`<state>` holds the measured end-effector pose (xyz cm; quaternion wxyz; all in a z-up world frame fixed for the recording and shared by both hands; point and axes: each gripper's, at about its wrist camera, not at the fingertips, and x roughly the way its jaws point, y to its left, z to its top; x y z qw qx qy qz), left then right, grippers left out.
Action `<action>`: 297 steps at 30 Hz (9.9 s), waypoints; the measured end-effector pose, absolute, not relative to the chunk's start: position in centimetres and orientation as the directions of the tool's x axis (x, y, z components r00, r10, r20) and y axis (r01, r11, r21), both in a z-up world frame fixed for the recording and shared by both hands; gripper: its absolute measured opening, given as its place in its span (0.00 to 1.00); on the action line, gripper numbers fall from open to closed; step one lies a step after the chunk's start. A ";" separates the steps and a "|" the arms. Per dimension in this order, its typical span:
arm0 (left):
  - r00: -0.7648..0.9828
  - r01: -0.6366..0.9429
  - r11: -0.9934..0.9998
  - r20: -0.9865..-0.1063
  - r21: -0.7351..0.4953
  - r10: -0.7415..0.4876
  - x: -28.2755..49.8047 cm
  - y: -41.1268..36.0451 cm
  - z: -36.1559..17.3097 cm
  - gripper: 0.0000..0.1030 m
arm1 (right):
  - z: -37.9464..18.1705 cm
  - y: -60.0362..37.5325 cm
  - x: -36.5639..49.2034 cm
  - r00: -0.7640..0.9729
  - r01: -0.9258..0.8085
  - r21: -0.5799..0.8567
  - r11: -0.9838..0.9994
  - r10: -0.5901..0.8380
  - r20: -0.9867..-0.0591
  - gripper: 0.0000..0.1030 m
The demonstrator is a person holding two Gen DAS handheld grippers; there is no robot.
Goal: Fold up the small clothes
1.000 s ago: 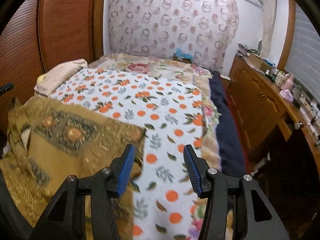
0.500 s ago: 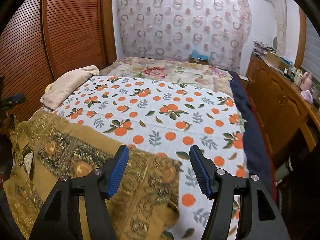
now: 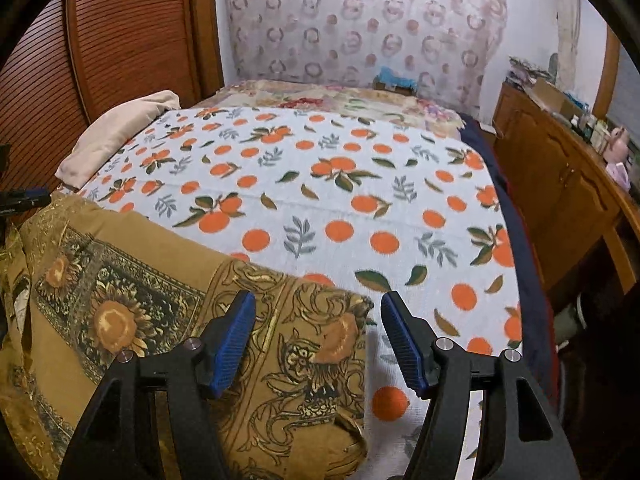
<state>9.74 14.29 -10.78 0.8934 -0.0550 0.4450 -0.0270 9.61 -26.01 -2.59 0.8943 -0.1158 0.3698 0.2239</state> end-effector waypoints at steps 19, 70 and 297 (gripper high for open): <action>0.590 0.054 0.981 -0.787 -0.186 -0.182 9.9 13.5 -10.4 0.09 | -4.1 -26.1 9.7 0.603 -0.467 0.003 0.884 0.321 -0.730 0.66; 0.829 -0.001 0.999 -0.559 -0.039 -0.021 22.2 15.4 2.2 0.69 | 9.6 -21.4 15.5 0.771 -0.364 -0.162 0.917 0.199 -0.605 0.34; 0.735 0.428 0.894 -0.525 -0.132 -0.429 10.8 -2.6 2.6 0.05 | 1.1 -28.4 2.9 0.706 -0.401 0.010 0.916 0.316 -0.634 0.68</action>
